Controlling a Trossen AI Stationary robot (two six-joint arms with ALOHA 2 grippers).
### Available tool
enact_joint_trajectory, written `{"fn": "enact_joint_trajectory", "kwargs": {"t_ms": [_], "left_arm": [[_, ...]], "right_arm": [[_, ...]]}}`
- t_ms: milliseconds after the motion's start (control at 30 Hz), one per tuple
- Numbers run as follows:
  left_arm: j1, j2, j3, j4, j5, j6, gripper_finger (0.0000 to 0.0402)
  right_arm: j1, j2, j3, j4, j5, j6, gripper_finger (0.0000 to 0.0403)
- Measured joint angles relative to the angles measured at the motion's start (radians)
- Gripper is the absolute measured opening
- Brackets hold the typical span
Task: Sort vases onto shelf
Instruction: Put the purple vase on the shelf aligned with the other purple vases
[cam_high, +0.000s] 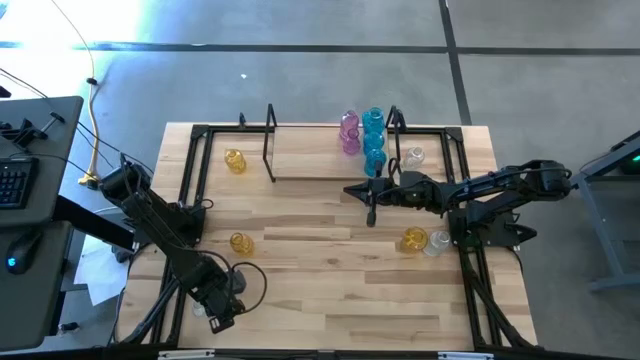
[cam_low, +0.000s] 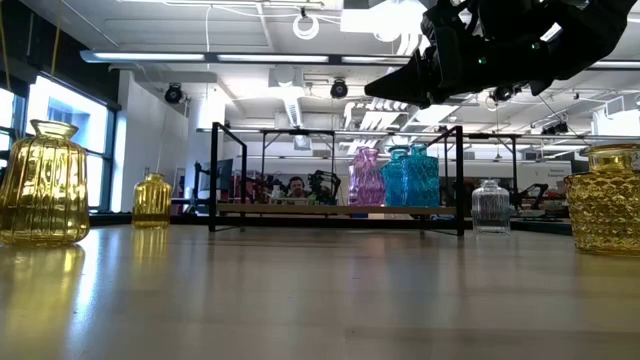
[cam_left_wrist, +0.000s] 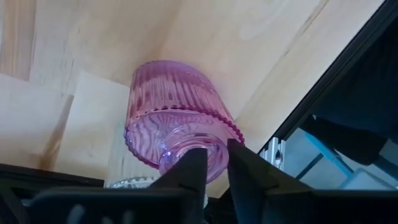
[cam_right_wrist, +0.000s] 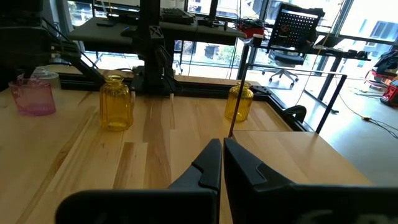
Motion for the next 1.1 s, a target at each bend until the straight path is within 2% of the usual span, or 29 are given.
{"fn": "enact_joint_trajectory", "kwargs": {"t_ms": [100, 333, 533, 933, 1100], "left_arm": [[0.012, 0.000, 0.000, 0.002, 0.010, 0.021, 0.0015], [0.081, -0.013, 0.021, -0.007, 0.005, 0.115, 0.0015], [0.209, -0.015, 0.101, -0.026, 0.001, 0.295, 0.0014], [0.578, -0.014, 0.250, -0.100, -0.016, 0.877, 0.0014], [0.737, 0.024, 0.323, -0.113, -0.016, 1.151, 0.0014]], "right_arm": [[0.000, 0.000, 0.000, 0.000, 0.000, 0.000, 0.0000], [0.000, 0.000, 0.000, 0.001, 0.000, 0.000, 0.0000], [0.000, 0.000, 0.000, 0.001, 0.000, 0.000, 0.0000], [0.006, 0.000, 0.000, 0.001, 0.000, -0.004, 0.0000], [0.016, -0.006, 0.000, -0.002, 0.000, -0.022, 0.0000]]}}
